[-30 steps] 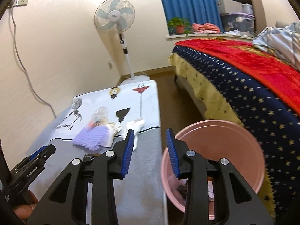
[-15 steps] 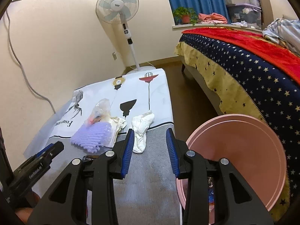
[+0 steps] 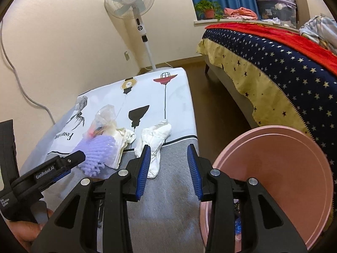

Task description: Collect trash

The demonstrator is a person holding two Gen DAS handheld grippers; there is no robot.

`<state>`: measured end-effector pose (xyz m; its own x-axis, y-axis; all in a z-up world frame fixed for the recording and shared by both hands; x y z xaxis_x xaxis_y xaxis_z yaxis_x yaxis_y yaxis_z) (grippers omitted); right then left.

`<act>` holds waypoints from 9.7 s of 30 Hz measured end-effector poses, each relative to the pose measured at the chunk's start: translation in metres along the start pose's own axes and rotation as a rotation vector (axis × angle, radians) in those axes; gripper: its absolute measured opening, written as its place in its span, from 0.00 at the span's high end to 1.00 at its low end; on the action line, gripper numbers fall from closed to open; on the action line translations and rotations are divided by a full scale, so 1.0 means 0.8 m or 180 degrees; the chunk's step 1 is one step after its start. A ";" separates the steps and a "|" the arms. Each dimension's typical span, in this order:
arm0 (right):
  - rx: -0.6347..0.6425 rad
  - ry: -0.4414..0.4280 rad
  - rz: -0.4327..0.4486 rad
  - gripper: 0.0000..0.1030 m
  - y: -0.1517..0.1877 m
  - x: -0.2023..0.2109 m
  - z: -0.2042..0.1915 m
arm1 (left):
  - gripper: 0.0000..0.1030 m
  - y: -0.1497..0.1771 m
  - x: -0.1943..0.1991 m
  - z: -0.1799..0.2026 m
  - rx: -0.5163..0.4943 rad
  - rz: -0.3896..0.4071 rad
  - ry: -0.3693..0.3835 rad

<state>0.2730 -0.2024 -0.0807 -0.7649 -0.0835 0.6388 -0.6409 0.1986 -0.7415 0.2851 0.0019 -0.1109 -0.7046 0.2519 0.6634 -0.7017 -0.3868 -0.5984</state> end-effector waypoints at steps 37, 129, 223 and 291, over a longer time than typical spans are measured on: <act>0.0370 -0.0137 -0.0422 0.84 0.022 -0.029 -0.056 | 1.00 -0.023 0.046 -0.003 -0.0163 0.0165 0.0001; 0.0167 0.0123 0.0146 0.84 -0.001 0.132 0.064 | 0.89 0.012 0.040 0.051 -0.0043 0.0188 0.0247; -0.0337 0.1302 0.0278 0.52 -0.006 0.176 0.213 | 0.75 0.183 0.040 0.300 -0.2470 -0.0319 0.1210; 0.0000 -0.0082 0.0047 0.64 0.037 0.108 0.004 | 0.24 0.117 0.096 -0.010 -0.0709 -0.0290 -0.0073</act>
<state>0.1876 -0.2065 -0.0479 -0.7756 -0.1058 0.6223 -0.6296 0.2000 -0.7508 0.1642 -0.0078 -0.1196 -0.6364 0.2556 0.7278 -0.7701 -0.1574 -0.6182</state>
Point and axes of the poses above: each gripper's, at about its wrist camera, not at the fingertips, and x roughly against the way its jaws point, z to its right, y to its underside, the point moved 7 cm from there along -x, roughly the way its jaws point, and after that the axes turned 6 degrees about y, right-handed, at the moved point
